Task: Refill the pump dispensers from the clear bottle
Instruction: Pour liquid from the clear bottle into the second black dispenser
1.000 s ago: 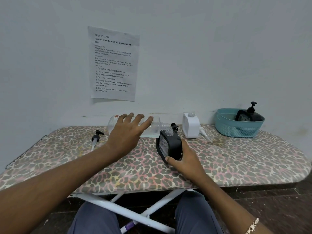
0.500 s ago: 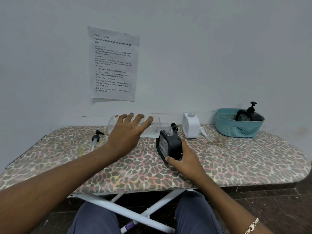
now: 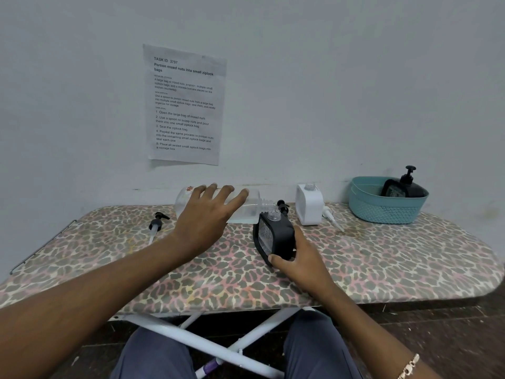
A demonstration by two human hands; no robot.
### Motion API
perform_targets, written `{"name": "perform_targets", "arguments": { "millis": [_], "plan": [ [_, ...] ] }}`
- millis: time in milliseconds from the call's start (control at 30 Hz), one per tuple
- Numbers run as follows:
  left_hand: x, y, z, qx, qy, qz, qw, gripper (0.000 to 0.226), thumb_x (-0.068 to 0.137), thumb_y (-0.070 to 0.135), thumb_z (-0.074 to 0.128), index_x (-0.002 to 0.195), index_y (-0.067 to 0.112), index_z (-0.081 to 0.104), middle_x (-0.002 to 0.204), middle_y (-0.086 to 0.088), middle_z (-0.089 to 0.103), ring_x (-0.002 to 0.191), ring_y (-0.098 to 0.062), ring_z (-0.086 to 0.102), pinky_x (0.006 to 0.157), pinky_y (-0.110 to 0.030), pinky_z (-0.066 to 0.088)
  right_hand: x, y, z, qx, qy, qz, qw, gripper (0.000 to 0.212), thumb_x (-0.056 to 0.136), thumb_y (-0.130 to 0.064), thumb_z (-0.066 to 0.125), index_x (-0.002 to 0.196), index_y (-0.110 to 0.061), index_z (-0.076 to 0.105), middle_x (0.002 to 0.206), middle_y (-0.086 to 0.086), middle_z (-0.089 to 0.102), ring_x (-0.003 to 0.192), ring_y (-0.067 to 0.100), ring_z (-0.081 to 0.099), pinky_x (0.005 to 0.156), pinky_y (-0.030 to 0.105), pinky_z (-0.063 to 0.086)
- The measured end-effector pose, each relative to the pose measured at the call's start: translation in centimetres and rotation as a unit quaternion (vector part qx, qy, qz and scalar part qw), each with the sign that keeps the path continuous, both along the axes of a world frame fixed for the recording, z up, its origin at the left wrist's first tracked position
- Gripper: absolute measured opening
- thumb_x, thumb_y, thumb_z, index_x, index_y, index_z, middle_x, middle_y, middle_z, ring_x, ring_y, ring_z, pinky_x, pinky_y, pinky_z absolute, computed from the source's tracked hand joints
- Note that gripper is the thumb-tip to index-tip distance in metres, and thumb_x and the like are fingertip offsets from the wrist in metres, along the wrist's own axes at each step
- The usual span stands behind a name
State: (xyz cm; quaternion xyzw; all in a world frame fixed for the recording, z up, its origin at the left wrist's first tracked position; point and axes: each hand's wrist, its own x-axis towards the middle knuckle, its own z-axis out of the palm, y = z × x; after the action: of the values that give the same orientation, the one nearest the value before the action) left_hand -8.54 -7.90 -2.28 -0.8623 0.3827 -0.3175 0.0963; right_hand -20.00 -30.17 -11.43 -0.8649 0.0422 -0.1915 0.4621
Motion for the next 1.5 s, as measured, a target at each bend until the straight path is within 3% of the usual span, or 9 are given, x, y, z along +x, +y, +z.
{"name": "perform_targets", "arguments": {
  "millis": [267, 500, 1233, 1400, 1500],
  "plan": [
    [0.16, -0.03, -0.06, 0.002, 0.003, 0.004, 1.000, 0.094, 0.069, 0.004, 0.090, 0.150, 0.020, 0.045, 0.137, -0.017, 0.063, 0.118, -0.045, 0.064, 0.097, -0.058, 0.052, -0.05, 0.05, 0.07, -0.003, -0.001, 0.001, 1.000, 0.074, 0.085, -0.033, 0.080, 0.148, -0.039, 0.041, 0.123, -0.023, 0.060, 0.104, -0.019, 0.053, 0.077, 0.007, 0.043],
    [0.13, 0.01, -0.02, 0.000, 0.002, 0.000, 1.000, 0.093, 0.070, 0.005, 0.090, 0.150, 0.020, 0.045, 0.137, -0.016, 0.063, 0.118, -0.044, 0.064, 0.097, -0.058, 0.052, -0.16, 0.18, 0.18, -0.003, 0.001, -0.002, 1.000, 0.066, 0.085, -0.033, 0.079, 0.133, -0.051, 0.038, 0.122, -0.023, 0.061, 0.105, -0.015, 0.056, 0.078, 0.008, 0.044],
    [0.10, 0.02, -0.01, 0.001, 0.005, 0.004, 1.000, 0.094, 0.071, 0.006, 0.090, 0.151, 0.020, 0.044, 0.139, -0.015, 0.062, 0.120, -0.043, 0.063, 0.099, -0.058, 0.051, -0.29, 0.15, 0.23, 0.009, 0.003, 0.004, 1.000, 0.067, 0.086, -0.031, 0.079, 0.139, -0.047, 0.040, 0.122, -0.023, 0.061, 0.105, -0.016, 0.056, 0.078, 0.008, 0.044],
    [0.16, -0.01, 0.01, 0.002, 0.002, 0.003, 1.000, 0.095, 0.067, 0.006, 0.092, 0.149, 0.021, 0.046, 0.137, -0.015, 0.063, 0.118, -0.044, 0.064, 0.098, -0.057, 0.052, -0.23, 0.12, 0.24, 0.006, 0.004, 0.002, 1.000, 0.067, 0.086, -0.031, 0.079, 0.139, -0.046, 0.040, 0.123, -0.020, 0.061, 0.104, -0.009, 0.058, 0.078, 0.008, 0.043],
    [0.17, -0.02, 0.00, 0.003, -0.002, 0.001, 1.000, 0.094, 0.067, 0.004, 0.092, 0.148, 0.020, 0.048, 0.136, -0.015, 0.064, 0.117, -0.044, 0.064, 0.097, -0.057, 0.052, -0.24, 0.12, 0.24, 0.006, 0.004, 0.001, 1.000, 0.068, 0.086, -0.031, 0.079, 0.140, -0.046, 0.040, 0.124, -0.020, 0.061, 0.104, -0.015, 0.055, 0.078, 0.008, 0.042]
  ]
}}
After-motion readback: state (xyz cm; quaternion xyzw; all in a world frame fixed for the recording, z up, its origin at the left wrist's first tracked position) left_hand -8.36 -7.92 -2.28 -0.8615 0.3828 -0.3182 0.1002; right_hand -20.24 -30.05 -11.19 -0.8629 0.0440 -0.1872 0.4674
